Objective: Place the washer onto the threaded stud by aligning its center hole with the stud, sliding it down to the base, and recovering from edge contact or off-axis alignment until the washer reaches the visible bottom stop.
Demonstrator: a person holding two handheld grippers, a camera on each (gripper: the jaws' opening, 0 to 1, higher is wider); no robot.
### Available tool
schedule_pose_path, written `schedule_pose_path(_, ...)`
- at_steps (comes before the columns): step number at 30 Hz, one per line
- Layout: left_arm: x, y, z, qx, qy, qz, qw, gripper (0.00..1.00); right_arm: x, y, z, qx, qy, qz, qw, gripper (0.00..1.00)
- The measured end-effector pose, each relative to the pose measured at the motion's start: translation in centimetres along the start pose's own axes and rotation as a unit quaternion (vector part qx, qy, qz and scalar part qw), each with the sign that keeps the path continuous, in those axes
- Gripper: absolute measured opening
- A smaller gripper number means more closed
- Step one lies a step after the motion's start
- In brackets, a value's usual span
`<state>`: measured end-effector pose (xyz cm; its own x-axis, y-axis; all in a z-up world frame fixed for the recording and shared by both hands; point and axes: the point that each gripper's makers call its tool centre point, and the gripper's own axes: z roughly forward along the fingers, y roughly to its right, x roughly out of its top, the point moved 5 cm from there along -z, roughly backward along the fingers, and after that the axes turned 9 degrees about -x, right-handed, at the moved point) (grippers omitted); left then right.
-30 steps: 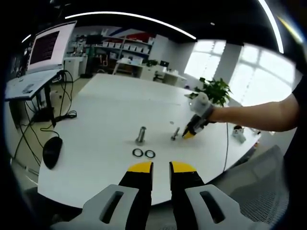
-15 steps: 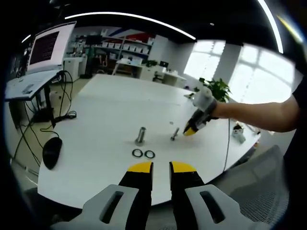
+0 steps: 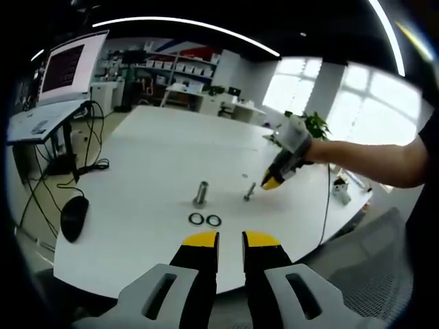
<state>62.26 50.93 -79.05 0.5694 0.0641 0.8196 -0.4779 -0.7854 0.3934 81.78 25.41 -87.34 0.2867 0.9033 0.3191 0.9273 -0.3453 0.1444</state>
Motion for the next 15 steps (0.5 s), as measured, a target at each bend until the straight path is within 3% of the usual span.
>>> schedule_pose_path(15, 0.0, 0.0, 0.0, -0.001, -0.001, 0.000, 1.0000, 0.11, 2.4, -0.7, -0.3, 0.009, 0.009, -0.021, 0.9997, 0.15)
